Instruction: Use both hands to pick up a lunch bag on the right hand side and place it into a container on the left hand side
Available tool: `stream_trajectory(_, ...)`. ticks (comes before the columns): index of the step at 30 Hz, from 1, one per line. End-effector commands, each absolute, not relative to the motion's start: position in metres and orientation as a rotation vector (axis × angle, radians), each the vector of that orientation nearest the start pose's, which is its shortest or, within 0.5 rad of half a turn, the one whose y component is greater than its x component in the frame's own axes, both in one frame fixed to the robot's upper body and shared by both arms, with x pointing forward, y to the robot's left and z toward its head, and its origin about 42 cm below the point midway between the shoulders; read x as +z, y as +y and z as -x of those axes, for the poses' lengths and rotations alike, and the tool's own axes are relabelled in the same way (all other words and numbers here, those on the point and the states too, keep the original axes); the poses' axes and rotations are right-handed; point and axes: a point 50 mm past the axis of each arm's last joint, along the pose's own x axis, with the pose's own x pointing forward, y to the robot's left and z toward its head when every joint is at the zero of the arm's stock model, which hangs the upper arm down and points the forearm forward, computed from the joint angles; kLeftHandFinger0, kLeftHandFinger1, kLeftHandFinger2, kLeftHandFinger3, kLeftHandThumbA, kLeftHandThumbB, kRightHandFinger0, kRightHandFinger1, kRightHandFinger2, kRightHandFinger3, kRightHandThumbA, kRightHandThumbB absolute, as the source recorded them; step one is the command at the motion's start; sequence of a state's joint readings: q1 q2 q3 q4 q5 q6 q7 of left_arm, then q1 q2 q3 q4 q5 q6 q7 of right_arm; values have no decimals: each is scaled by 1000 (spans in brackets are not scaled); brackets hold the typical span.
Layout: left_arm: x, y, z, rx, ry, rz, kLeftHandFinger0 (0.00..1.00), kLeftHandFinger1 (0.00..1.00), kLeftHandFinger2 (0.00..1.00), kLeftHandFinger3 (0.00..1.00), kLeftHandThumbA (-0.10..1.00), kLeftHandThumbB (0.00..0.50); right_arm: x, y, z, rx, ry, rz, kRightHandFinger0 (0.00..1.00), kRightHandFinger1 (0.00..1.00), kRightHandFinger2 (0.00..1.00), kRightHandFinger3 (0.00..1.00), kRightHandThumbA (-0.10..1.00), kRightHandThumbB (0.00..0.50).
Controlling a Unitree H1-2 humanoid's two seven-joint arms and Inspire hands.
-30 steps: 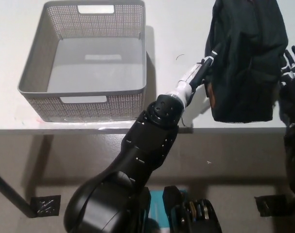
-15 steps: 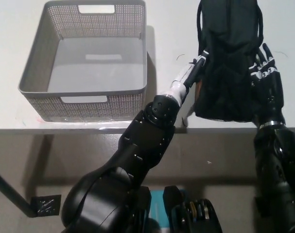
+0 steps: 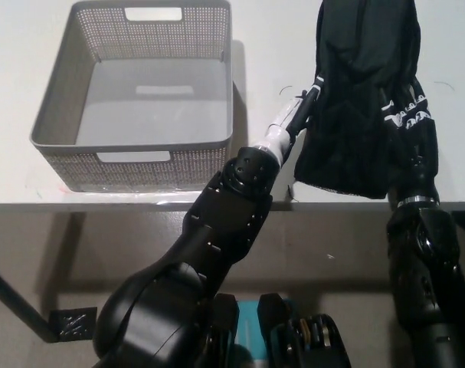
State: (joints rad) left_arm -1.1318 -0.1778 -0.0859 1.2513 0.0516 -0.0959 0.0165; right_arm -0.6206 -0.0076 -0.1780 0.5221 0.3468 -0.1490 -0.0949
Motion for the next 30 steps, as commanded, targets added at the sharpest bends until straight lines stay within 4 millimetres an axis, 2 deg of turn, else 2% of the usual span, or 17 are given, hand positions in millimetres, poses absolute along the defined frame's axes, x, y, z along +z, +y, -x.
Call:
stream_trajectory(1, 266, -65, -508, -636, -42, -172, 1000, 1000, 1000, 1000, 1000, 314, 210, -161, -472, 11, -232, -380, 1000, 1000, 1000, 1000, 1000, 101)
stream_trajectory(5, 274, -74, -506, -667, -61, -197, 1000, 1000, 1000, 1000, 1000, 298, 217, -169, -469, -11, -252, -385, 1000, 1000, 1000, 1000, 1000, 113)
stream_trajectory(7, 278, -75, -506, -678, -68, -209, 1000, 1000, 1000, 1000, 1000, 304, 221, -169, -468, -26, -270, -390, 1000, 1000, 1000, 1000, 1000, 113)
stream_trajectory(11, 291, -81, -505, -706, -86, -209, 1000, 1000, 1000, 1000, 1000, 287, 231, -170, -465, -50, -285, -420, 1000, 1000, 1000, 1000, 1000, 146)
stream_trajectory(15, 302, -84, -505, -711, -102, -218, 1000, 1000, 1000, 1000, 1000, 284, 242, -172, -465, -71, -290, -417, 1000, 1000, 1000, 1000, 1000, 150)
stream_trajectory(16, 308, -83, -507, -710, -115, -223, 1000, 1000, 1000, 1000, 1000, 282, 248, -172, -468, -73, -310, -415, 1000, 1000, 1000, 1000, 1000, 135)
stream_trajectory(22, 329, -80, -512, -690, -123, -193, 1000, 1000, 1000, 1000, 1000, 285, 272, -168, -475, -67, -346, -392, 1000, 1000, 1000, 1000, 1000, 147)
stream_trajectory(23, 340, -77, -515, -679, -171, -202, 1000, 1000, 1000, 1000, 1000, 270, 283, -166, -478, -68, -363, -379, 1000, 1000, 1000, 1000, 1000, 133)
stream_trajectory(28, 370, -66, -520, -644, -185, -190, 1000, 1000, 1000, 1000, 1000, 297, 313, -157, -487, -21, -412, -380, 1000, 1000, 1000, 1000, 1000, 107)
stream_trajectory(30, 382, -58, -524, -614, -215, -193, 1000, 1000, 1000, 1000, 1000, 287, 327, -151, -491, -14, -427, -372, 1000, 1000, 1000, 1000, 1000, 100)
